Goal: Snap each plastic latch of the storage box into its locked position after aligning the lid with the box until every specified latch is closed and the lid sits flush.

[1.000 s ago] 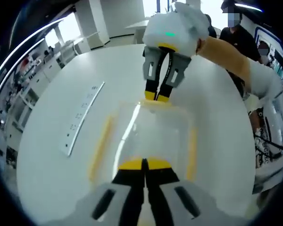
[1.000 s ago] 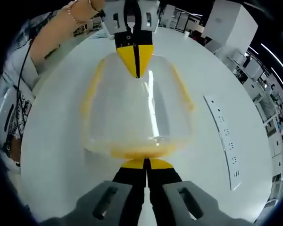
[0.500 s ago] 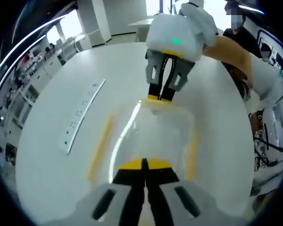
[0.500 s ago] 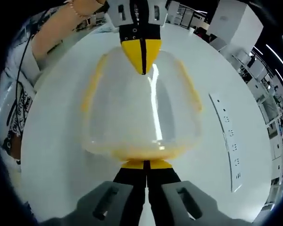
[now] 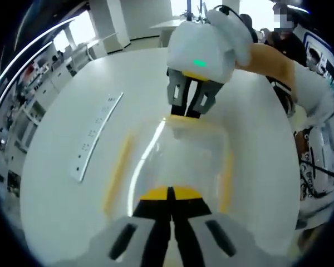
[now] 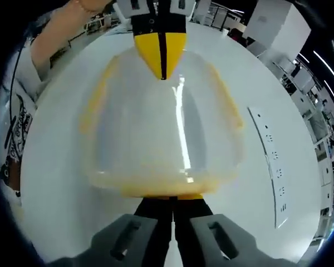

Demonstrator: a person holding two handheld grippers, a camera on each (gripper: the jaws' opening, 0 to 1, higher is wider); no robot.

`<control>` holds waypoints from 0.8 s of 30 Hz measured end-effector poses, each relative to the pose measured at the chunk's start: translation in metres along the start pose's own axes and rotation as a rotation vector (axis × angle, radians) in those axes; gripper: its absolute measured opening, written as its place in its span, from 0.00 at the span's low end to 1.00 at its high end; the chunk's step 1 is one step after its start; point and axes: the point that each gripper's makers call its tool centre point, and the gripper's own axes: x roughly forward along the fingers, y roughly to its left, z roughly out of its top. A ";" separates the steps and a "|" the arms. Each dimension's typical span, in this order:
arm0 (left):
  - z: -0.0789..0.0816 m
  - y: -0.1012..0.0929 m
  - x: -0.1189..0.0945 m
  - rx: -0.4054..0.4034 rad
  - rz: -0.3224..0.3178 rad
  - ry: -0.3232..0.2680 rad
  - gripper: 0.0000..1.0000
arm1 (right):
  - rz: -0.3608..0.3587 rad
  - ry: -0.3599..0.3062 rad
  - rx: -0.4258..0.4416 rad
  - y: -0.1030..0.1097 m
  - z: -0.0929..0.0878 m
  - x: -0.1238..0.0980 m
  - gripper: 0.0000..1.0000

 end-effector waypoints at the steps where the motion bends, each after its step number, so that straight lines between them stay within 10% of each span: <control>1: 0.000 0.000 0.000 0.001 -0.001 0.003 0.00 | -0.007 0.006 -0.003 0.000 0.000 0.001 0.00; 14: 0.000 0.001 -0.002 -0.004 -0.007 0.001 0.00 | -0.031 0.196 -0.028 0.005 -0.001 0.005 0.00; 24: 0.003 0.002 -0.007 -0.004 0.003 0.000 0.00 | 0.003 -0.049 -0.012 0.005 0.007 -0.014 0.00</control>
